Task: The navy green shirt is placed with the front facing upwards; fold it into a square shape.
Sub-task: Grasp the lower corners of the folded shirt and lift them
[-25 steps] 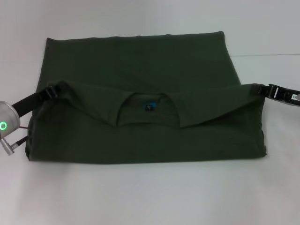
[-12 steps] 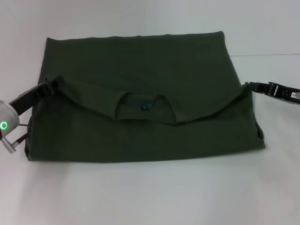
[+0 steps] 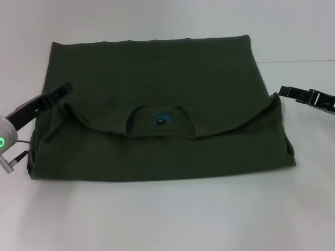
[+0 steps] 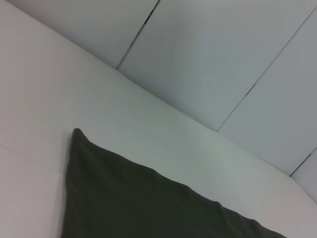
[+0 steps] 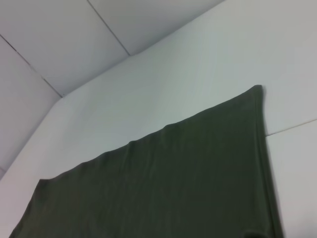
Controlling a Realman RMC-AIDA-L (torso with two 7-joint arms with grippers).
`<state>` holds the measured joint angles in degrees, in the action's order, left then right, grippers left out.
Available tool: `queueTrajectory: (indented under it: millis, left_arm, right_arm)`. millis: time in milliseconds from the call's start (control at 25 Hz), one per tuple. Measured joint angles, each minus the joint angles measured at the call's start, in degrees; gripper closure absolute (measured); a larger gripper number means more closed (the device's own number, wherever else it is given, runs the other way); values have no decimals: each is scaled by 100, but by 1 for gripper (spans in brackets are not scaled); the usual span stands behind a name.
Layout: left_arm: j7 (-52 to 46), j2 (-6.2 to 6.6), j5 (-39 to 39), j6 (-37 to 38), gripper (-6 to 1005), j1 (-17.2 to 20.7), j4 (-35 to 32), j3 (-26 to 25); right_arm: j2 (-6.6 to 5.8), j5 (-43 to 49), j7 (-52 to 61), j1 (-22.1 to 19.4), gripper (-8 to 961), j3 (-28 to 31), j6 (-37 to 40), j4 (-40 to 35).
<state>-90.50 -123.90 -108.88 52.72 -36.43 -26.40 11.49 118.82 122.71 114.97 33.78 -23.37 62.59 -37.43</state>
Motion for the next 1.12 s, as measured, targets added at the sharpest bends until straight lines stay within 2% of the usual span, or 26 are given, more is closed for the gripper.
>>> queueTrajectory:
  millis: [160,200,360,440,600,760,920,1120]
  left_arm:
    - [-179,55,0,462,229,205,-185,14]
    - [-300,88,-11,670,183,274,-245,39]
    - [-1202,311,-328,1544,134,533,-649,377]
    - [-1967,430,-888,1937,110,591,-973,590]
    - [-3018,590,-2106,2550,111,569,-1542,676]
    - [-3500,717,-2757,3115,112,560,-1956,633]
    - [-3545,774,-3027,3283,112,578,-2152,606]
    - [-3435,752,-3126,3062,114,583,-2102,726]
  right_arm:
    - [-104,-204,-14,-162,166,32,300,-32]
    - [-159,-253,-7,-207,135,42,439,-37]
    - [-416,-310,194,-393,9,18,1075,-36]
    - [-529,-286,349,-485,10,-30,1345,-36]
    - [-702,-117,640,-639,12,-85,1784,-37]
    - [-780,138,774,-730,14,-82,1973,-38]
    - [-824,242,823,-786,16,-98,2013,-40]
    - [-827,278,824,-801,17,-99,2029,-43]
